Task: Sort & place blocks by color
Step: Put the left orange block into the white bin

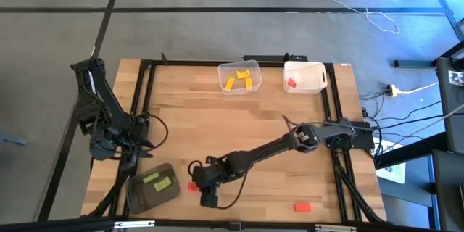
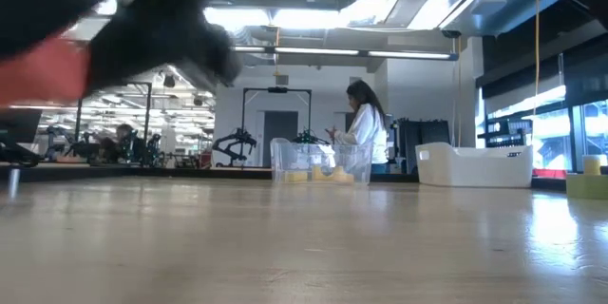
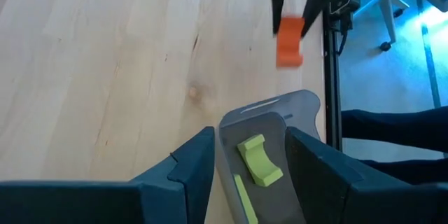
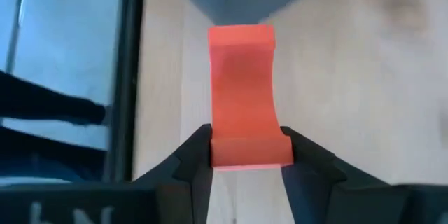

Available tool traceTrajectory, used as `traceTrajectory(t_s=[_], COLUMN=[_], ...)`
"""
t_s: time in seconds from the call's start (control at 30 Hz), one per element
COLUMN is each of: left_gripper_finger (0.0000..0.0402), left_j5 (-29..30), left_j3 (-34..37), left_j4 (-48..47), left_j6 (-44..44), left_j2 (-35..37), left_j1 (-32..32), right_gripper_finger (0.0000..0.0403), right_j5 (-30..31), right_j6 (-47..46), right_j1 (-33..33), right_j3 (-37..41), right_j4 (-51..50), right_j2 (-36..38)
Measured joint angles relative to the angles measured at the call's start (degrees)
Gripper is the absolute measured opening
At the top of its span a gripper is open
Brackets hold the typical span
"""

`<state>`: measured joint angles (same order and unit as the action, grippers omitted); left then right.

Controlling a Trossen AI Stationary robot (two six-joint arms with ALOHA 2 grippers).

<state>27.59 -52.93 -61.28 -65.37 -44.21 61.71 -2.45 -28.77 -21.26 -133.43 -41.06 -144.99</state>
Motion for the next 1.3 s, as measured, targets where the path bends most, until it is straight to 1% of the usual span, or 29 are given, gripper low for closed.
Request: traceTrajectory(t_s=[0.1, 0.23, 0.43, 0.57, 0.6, 0.67, 0.77, 0.9, 1.0, 1.1, 1.3], left_gripper_finger=[0.0163, 0.0163, 0.0163, 0.0163, 0.0163, 0.0163, 0.0163, 0.0163, 0.0163, 0.0163, 0.0163], left_j5=[-0.10, 0.02, 0.64, 2.73, 3.00, 3.20, 3.32, 3.46, 4.43, 4.95, 5.12], left_j3=[0.00, 0.00, 0.00, 0.00, 0.01, 0.01, 0.02, 0.02, 0.02, 0.02, 0.02], left_j4=[-0.01, 0.01, 0.01, -0.02, -0.04, -0.02, 0.05, 0.43, 0.54, 1.40, 4.48], left_j6=[0.01, 0.12, 1.97, 3.22, 3.45, 4.02, 4.21, 5.72, 6.73, 10.10, 17.12], left_j2=[0.01, -0.01, -0.01, 0.01, 0.01, 0.01, -0.01, -0.02, -0.01, -0.01, -0.05], left_j1=[-0.02, -0.03, -0.02, -0.34, -0.63, -1.57, -4.11, -8.80, -13.09, -17.58, -27.57], right_gripper_finger=[0.0132, 0.0132, 0.0132, 0.0132, 0.0132, 0.0132, 0.0132, 0.0132, 0.0132, 0.0132, 0.0132], right_j5=[1.91, 8.63, 23.28, 27.10, 27.91, 28.36, 28.80, 30.02, 29.40, 28.78, 28.51], right_j6=[-1.47, -6.30, -22.81, -33.54, -34.53, -33.54, -32.07, -26.96, -21.44, -17.45, -13.75], right_j1=[0.39, 0.71, 1.52, 2.81, 3.35, 4.64, 7.80, 13.19, 17.56, 22.15, 30.91], right_j3=[-1.70, -1.02, -0.98, -0.89, -0.44, 1.16, 2.01, 5.72, 9.46, 13.85, 24.38], right_j4=[-5.01, -12.84, -35.00, -49.91, -49.46, -47.93, -48.98, -48.78, -48.99, -48.83, -48.91], right_j2=[2.92, 8.51, 17.66, 22.16, 23.29, 25.82, 28.23, 31.79, 34.29, 36.74, 42.32])
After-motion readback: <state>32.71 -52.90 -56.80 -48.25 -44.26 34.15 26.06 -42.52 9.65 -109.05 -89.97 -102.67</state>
